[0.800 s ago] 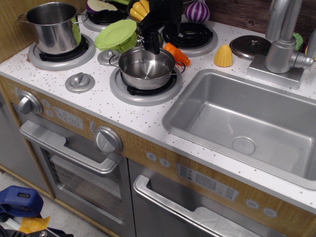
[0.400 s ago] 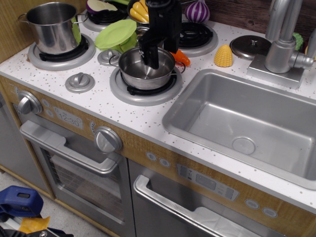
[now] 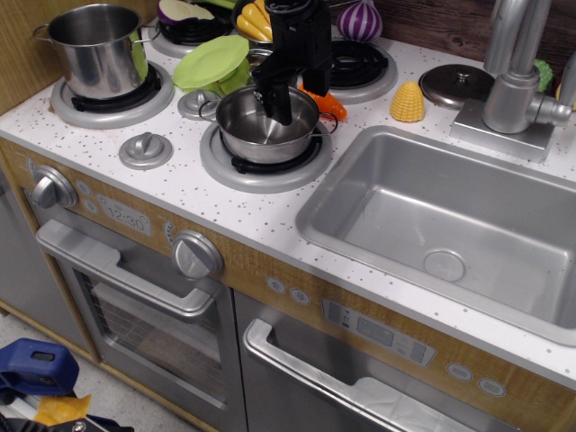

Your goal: Pick up pan from stove

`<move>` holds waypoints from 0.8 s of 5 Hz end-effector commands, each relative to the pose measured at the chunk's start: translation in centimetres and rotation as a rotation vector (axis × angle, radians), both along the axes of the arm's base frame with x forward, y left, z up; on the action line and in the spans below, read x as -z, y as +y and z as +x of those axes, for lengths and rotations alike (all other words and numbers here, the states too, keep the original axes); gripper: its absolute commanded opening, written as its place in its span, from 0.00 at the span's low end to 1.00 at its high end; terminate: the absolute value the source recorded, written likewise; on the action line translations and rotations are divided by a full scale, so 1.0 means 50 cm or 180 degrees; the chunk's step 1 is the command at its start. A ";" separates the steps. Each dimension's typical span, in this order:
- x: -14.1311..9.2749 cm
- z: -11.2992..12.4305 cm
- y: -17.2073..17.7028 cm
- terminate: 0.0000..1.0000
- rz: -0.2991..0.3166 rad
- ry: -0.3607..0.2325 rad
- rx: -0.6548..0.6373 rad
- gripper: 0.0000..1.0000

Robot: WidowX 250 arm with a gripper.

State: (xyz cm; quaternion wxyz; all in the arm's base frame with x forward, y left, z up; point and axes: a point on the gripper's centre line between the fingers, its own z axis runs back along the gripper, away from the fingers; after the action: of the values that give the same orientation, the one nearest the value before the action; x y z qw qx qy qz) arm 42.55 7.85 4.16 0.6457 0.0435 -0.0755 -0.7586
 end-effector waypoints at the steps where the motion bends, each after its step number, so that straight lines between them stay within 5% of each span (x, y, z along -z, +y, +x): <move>1: -0.030 0.008 0.012 0.00 -0.0023 -0.0219 0.0024 1.00; 2: -0.004 0.004 0.021 0.00 -0.0193 -0.0227 0.0023 1.00; 3: 0.017 0.006 0.032 0.00 -0.0378 -0.0248 0.0001 0.00; 4: 0.026 0.007 0.041 0.00 -0.0455 -0.0238 0.0020 0.00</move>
State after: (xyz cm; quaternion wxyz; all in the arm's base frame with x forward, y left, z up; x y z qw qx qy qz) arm 42.64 9.24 2.50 0.6444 0.0088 -0.1332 -0.7530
